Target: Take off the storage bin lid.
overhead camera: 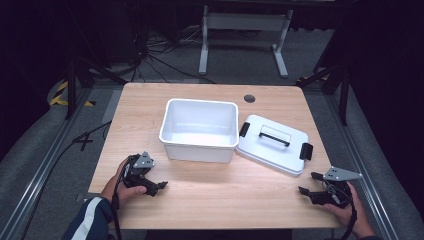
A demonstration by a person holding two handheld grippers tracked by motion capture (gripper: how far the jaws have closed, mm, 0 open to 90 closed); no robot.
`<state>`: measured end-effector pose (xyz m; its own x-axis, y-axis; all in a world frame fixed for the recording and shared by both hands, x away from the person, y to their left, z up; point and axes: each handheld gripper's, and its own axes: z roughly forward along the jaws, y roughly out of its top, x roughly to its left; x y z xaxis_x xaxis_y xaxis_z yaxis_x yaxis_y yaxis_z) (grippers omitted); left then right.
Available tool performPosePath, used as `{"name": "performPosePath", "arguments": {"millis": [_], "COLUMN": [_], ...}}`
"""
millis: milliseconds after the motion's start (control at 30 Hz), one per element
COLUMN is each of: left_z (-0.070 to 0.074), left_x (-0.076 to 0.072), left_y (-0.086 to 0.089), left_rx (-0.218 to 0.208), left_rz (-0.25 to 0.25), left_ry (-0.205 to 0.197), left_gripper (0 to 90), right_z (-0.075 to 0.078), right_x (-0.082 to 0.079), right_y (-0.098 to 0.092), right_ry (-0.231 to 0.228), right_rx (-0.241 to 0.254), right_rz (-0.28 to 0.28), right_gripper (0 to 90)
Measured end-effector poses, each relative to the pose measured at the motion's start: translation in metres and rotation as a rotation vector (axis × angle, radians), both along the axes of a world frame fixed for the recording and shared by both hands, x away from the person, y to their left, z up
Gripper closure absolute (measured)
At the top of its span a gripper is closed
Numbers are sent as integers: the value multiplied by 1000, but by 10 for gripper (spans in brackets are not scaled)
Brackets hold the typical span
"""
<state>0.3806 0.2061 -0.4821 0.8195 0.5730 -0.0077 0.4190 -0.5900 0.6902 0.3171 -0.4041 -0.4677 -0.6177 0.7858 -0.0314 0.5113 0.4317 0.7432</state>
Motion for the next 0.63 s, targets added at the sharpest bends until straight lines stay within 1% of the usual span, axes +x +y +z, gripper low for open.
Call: {"name": "performPosePath", "arguments": {"millis": [633], "left_z": [0], "left_x": [1], "left_y": [0], "left_rx": [1], "left_rz": [-2], "left_ry": [6], "left_gripper": [1], "right_z": [0], "right_x": [1], "right_y": [0], "right_ry": [3], "right_rx": [-1], "right_rz": [-9], "right_gripper": [188]}}
